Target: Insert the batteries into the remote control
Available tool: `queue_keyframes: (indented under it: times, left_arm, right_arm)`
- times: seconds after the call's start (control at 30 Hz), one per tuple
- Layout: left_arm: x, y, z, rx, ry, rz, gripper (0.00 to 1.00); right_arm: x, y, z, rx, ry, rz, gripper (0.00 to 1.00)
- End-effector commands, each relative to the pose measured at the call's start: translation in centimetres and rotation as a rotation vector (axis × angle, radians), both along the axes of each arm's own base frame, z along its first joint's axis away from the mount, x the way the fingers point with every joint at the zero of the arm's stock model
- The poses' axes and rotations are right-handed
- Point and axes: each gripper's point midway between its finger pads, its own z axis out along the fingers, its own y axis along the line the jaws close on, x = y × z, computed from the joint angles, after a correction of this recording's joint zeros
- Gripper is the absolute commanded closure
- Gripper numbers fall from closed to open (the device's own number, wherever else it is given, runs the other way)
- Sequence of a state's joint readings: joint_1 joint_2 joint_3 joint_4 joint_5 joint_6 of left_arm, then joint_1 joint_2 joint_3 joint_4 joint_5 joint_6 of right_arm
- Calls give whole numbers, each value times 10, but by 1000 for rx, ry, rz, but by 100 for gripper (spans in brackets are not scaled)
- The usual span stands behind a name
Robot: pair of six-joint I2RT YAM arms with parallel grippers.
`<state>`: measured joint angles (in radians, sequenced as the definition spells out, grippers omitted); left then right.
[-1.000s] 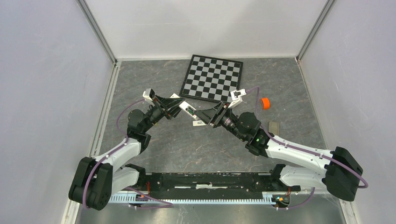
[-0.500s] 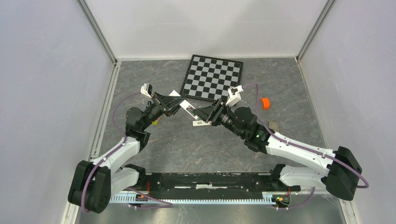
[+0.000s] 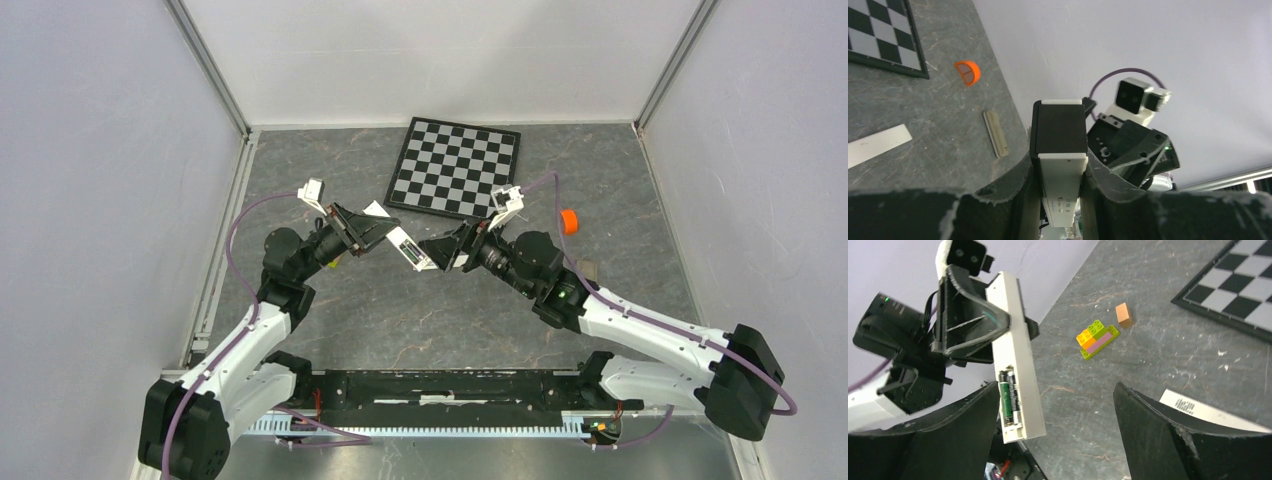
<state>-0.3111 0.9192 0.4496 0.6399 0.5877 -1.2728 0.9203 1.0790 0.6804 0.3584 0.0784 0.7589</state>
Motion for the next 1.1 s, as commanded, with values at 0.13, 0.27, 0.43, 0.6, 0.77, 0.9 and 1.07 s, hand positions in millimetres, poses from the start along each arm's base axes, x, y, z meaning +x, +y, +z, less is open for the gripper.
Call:
queue_keyframes:
  times: [0.13, 0.27, 0.43, 0.6, 0.77, 0.9, 1.07]
  left_arm:
    - [2, 0, -1, 93, -41, 16, 98]
    - [6, 2, -6, 106, -17, 34, 98]
    - [7, 2, -8, 116, 0, 37, 98]
    - [7, 2, -9, 119, 2, 34, 98]
    - [6, 2, -11, 130, 3, 33, 96]
    - [6, 4, -14, 147, 13, 41, 75]
    - [7, 7, -21, 186, 24, 63, 34]
  right_arm:
    - [-10, 27, 35, -278, -368, 241, 10]
    - [-14, 41, 19, -438, -423, 299, 10]
    - [-9, 47, -2, -630, -454, 283, 12]
    - [3, 46, -8, -738, -474, 216, 19]
    - [11, 48, -5, -754, -462, 175, 56]
    - [11, 47, -1, -735, -476, 164, 79]
    - [15, 37, -6, -771, -482, 133, 92]
